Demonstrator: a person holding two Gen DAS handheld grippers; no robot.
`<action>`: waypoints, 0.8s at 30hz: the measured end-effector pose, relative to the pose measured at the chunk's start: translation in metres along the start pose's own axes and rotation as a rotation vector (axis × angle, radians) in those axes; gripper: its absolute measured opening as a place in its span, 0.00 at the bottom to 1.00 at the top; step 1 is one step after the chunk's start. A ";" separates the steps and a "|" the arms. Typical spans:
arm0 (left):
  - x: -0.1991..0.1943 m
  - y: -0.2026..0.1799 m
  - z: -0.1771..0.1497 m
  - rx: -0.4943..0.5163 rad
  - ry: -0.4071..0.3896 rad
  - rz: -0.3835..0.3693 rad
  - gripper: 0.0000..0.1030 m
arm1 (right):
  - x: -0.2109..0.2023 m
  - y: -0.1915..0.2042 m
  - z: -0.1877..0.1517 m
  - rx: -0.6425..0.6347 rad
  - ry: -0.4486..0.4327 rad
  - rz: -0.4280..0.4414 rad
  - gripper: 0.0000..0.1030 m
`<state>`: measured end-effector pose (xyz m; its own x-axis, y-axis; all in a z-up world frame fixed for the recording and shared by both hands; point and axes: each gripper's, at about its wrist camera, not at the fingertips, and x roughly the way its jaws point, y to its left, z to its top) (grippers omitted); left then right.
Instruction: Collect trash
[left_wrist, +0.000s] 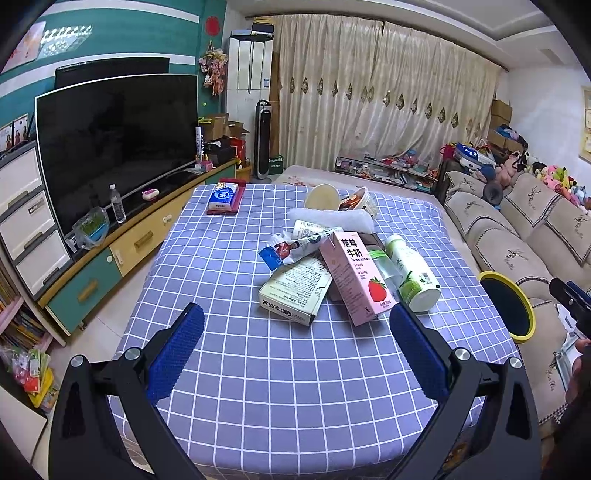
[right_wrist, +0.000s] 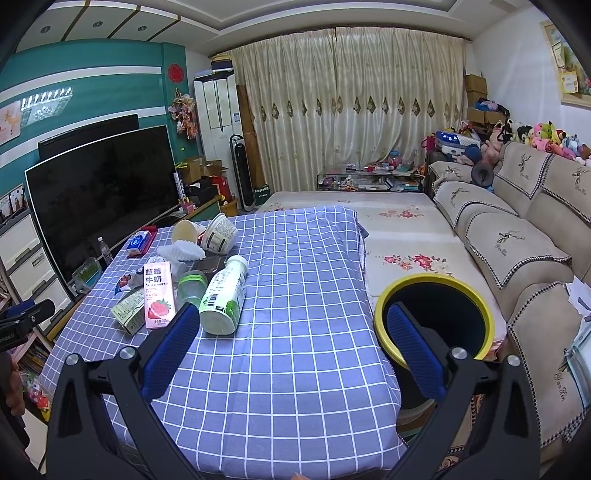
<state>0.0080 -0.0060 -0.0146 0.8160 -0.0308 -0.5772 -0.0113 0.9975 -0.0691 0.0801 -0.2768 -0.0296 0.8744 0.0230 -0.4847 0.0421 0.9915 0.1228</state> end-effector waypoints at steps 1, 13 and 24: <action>0.000 0.000 0.000 0.000 -0.001 0.001 0.96 | 0.000 0.000 0.000 0.001 0.000 0.001 0.94; 0.001 0.000 -0.002 0.002 0.000 0.002 0.96 | 0.005 0.002 -0.002 0.007 0.005 0.007 0.94; 0.001 0.000 -0.002 0.002 0.001 0.003 0.96 | 0.004 0.003 -0.003 0.011 0.006 0.008 0.94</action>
<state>0.0080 -0.0061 -0.0170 0.8152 -0.0280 -0.5786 -0.0125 0.9978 -0.0658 0.0825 -0.2736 -0.0334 0.8716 0.0314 -0.4892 0.0406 0.9899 0.1358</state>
